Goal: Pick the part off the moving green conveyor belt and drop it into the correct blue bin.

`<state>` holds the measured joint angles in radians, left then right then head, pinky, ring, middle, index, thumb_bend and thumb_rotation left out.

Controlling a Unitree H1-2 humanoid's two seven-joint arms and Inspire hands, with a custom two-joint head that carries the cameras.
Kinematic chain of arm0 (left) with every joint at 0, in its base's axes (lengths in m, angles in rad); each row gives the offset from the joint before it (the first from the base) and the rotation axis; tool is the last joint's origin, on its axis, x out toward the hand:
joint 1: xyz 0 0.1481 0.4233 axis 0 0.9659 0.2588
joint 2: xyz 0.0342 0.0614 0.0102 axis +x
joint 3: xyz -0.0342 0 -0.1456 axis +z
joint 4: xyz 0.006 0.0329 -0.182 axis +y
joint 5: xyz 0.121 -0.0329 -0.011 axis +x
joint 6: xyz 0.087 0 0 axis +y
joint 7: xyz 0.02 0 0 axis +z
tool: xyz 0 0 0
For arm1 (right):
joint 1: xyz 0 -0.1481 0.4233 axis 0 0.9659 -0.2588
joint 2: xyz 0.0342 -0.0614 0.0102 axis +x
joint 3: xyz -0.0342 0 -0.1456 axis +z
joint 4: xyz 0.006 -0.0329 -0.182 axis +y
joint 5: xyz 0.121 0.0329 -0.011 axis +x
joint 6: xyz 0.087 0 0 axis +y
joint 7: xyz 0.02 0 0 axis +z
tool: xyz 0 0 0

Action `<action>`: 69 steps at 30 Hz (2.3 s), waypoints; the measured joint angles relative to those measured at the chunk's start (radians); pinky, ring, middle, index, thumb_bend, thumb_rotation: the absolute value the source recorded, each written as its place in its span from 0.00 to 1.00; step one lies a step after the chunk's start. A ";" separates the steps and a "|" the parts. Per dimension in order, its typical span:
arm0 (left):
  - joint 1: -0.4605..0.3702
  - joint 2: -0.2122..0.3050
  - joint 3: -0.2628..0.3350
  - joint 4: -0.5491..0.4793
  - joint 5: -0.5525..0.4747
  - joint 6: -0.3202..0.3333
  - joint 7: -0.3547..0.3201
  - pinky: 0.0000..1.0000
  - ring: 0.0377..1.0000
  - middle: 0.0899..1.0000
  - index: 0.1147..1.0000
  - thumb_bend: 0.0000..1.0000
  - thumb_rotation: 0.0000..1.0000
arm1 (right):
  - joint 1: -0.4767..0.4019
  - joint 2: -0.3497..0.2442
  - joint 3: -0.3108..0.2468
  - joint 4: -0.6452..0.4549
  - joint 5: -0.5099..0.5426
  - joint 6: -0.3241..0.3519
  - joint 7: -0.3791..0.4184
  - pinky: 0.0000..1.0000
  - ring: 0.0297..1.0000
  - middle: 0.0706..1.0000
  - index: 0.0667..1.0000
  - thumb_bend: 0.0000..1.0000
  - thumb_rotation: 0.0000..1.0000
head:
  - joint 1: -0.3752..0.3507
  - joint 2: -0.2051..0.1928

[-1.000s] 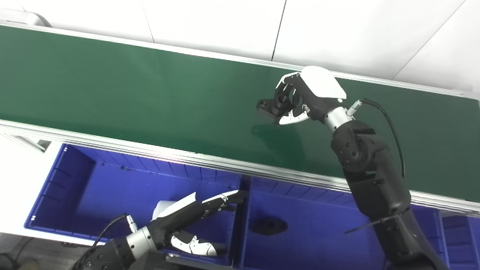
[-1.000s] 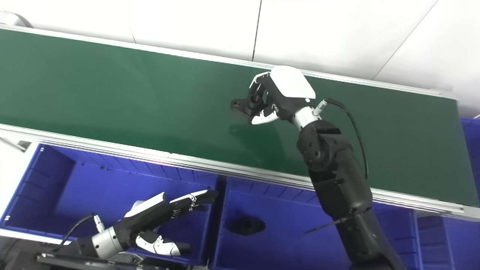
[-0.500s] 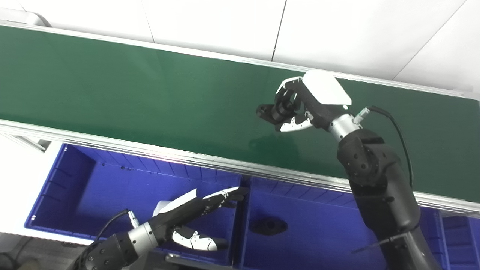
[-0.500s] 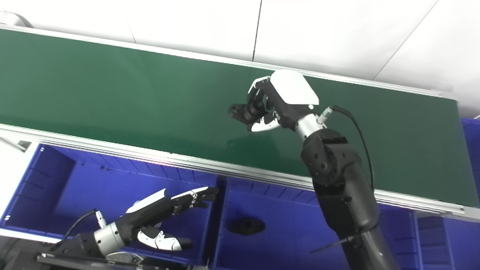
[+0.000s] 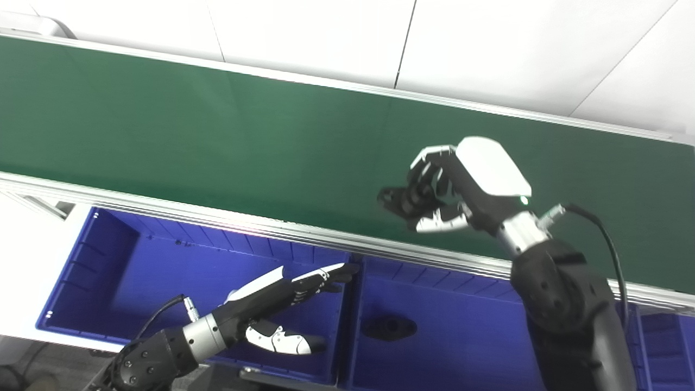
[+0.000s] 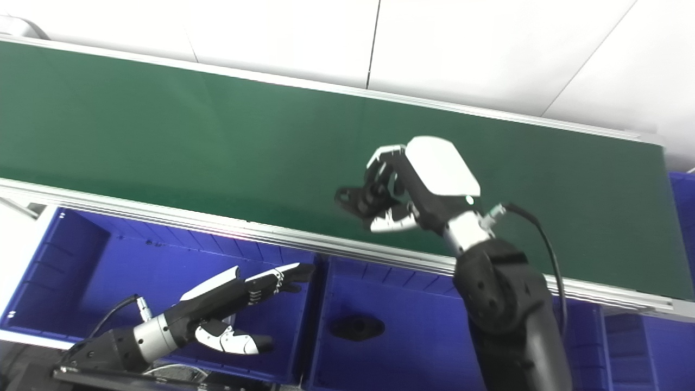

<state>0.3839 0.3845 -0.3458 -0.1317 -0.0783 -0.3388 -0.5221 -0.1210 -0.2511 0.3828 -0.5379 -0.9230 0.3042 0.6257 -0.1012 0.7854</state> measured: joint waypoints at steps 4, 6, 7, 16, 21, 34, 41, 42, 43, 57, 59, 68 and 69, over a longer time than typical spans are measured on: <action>-0.005 0.001 0.004 0.001 -0.007 0.000 -0.004 0.94 0.97 0.99 0.96 0.31 0.46 | 0.044 0.000 -0.015 -0.067 -0.005 0.000 0.041 0.32 0.40 0.46 0.52 0.49 0.00 | -0.003 0.000; -0.006 0.002 0.006 0.001 -0.007 0.000 -0.005 0.93 0.97 0.99 0.96 0.30 0.47 | 0.062 0.003 -0.021 -0.084 -0.007 0.000 0.058 0.32 0.40 0.48 0.51 0.49 0.00 | 0.000 0.000; -0.006 0.003 0.007 0.001 -0.007 -0.001 -0.005 0.93 0.97 0.99 0.96 0.30 0.47 | 0.071 0.004 -0.023 -0.091 -0.009 0.000 0.066 0.32 0.41 0.48 0.51 0.50 0.00 | 0.000 0.000; -0.007 0.012 0.022 -0.003 -0.019 -0.002 -0.005 0.95 0.98 1.00 0.97 0.28 0.47 | 0.158 0.016 -0.047 -0.177 -0.021 0.001 0.130 0.37 0.39 0.44 0.52 0.50 0.00 | 0.002 0.008; -0.009 0.013 0.027 -0.003 -0.024 -0.003 -0.007 0.96 0.99 1.00 0.97 0.26 0.48 | 0.238 0.035 -0.050 -0.189 -0.022 0.000 0.132 0.40 0.40 0.43 0.51 0.50 0.00 | 0.002 0.012; -0.010 0.020 0.045 -0.030 -0.054 -0.002 -0.029 0.97 1.00 1.00 0.97 0.27 0.48 | 0.431 0.067 -0.007 -0.148 -0.012 -0.046 -0.028 0.33 0.42 0.47 0.51 0.50 0.00 | -0.003 0.020; -0.010 0.020 0.051 -0.030 -0.069 -0.002 -0.037 0.98 1.00 1.00 0.97 0.28 0.52 | 0.478 0.056 0.034 0.033 -0.052 -0.115 -0.177 0.35 0.41 0.45 0.52 0.50 0.00 | 0.000 0.018; -0.010 0.021 0.052 -0.030 -0.070 -0.002 -0.038 0.98 1.00 1.00 0.97 0.29 0.53 | 0.480 0.053 0.040 0.075 -0.063 -0.126 -0.208 0.34 0.41 0.45 0.52 0.50 0.00 | 0.002 0.018; -0.010 0.020 0.053 -0.030 -0.075 -0.002 -0.038 0.99 1.00 1.00 0.97 0.30 0.53 | 0.481 0.052 0.044 0.108 -0.070 -0.130 -0.237 0.33 0.41 0.46 0.51 0.50 0.00 | 0.005 0.018; 0.013 0.025 0.080 -0.066 -0.100 0.010 -0.042 1.00 1.00 1.00 0.98 0.30 0.55 | 0.393 0.024 0.106 0.414 -0.125 -0.144 -0.429 0.33 0.42 0.49 0.48 0.50 0.00 | -0.011 0.029; 0.013 0.025 0.081 -0.066 -0.106 0.010 -0.042 1.00 1.00 1.00 0.98 0.30 0.55 | 0.389 0.019 0.113 0.418 -0.135 -0.144 -0.437 0.50 0.44 0.49 0.45 0.51 0.00 | -0.014 0.031; 0.011 0.025 0.087 -0.065 -0.116 0.010 -0.049 1.00 1.00 1.00 0.99 0.31 0.59 | 0.413 0.026 0.125 0.342 -0.190 -0.111 -0.354 0.85 0.80 0.76 0.72 0.77 0.34 | -0.045 0.054; 0.010 0.025 0.087 -0.065 -0.121 0.010 -0.050 1.00 1.00 1.00 0.99 0.31 0.59 | 0.416 0.029 0.125 0.334 -0.193 -0.110 -0.345 0.84 0.79 0.76 0.73 0.79 0.43 | -0.045 0.054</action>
<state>0.3940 0.4099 -0.2588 -0.1968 -0.1992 -0.3285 -0.5724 0.2945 -0.2224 0.5079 -0.2037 -1.1164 0.1943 0.2812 -0.1457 0.8391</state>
